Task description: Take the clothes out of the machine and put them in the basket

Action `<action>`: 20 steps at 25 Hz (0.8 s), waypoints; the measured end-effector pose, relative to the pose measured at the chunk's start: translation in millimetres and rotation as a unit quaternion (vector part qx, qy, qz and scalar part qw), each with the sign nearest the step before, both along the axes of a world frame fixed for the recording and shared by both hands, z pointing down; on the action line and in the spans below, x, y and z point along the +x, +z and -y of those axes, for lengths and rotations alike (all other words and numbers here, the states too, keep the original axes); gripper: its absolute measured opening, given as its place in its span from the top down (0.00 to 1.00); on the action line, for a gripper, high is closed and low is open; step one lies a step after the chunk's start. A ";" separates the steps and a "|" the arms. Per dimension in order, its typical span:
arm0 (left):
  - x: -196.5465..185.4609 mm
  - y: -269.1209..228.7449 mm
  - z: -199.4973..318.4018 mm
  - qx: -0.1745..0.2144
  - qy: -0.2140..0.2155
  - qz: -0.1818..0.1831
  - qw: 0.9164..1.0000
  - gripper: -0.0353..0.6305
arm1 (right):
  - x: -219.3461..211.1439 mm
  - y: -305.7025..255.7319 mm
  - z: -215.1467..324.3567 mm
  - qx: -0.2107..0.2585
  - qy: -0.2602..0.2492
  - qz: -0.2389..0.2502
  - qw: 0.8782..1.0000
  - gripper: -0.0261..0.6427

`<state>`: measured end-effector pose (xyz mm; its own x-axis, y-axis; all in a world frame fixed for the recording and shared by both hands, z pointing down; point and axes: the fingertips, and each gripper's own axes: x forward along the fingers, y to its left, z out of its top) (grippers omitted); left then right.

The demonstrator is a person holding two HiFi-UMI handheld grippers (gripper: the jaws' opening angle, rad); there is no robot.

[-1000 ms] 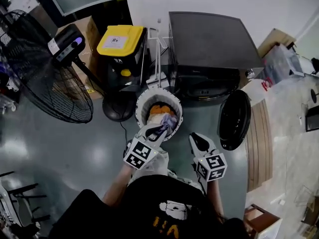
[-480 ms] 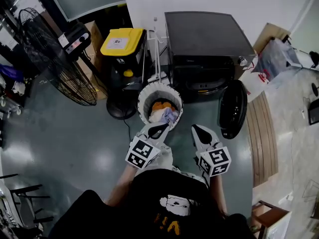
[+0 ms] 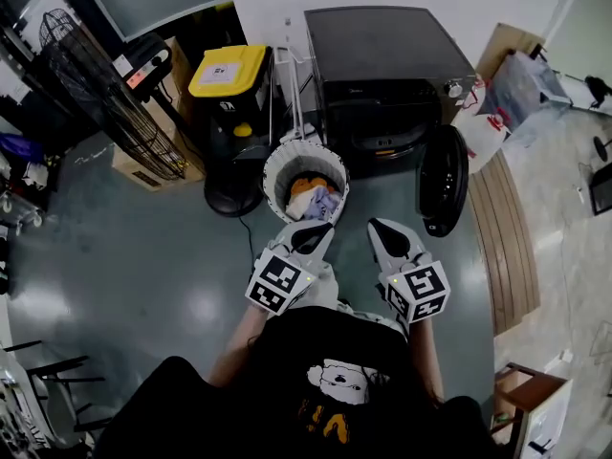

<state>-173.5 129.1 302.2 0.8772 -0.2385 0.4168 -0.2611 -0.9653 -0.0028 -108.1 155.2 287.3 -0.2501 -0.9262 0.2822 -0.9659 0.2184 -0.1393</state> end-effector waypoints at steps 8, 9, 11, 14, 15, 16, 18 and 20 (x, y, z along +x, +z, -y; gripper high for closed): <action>-8.8 -4.6 -20.7 0.013 0.013 0.000 1.000 0.94 | -11.2 -1.3 -18.3 0.007 -0.004 -0.011 1.000 0.93; -10.0 -4.6 -22.6 0.013 0.014 0.000 1.000 0.94 | -12.4 -1.2 -20.1 0.008 -0.004 -0.011 1.000 0.93; -12.3 -4.4 -25.9 0.013 0.015 0.001 1.000 0.94 | -14.9 -1.3 -24.1 0.008 -0.003 -0.010 1.000 0.93; -16.4 -3.2 -30.4 0.012 0.019 0.005 1.000 0.94 | -19.4 -1.9 -29.9 0.009 -0.002 -0.008 1.000 0.93; -17.4 -2.0 -31.5 0.012 0.020 0.006 1.000 0.94 | -20.0 -1.2 -31.1 0.009 -0.001 -0.009 1.000 0.93; -18.0 -0.4 -32.2 0.013 0.021 0.008 1.000 0.94 | -19.9 0.1 -31.6 0.009 -0.001 -0.012 1.000 0.93; -18.6 3.1 -32.9 0.014 0.022 0.011 1.000 0.94 | -18.6 2.7 -31.2 0.010 -0.003 -0.019 1.000 0.93; -19.1 6.7 -33.5 0.015 0.023 0.014 1.000 0.94 | -17.1 4.8 -30.1 0.011 -0.004 -0.026 1.000 0.93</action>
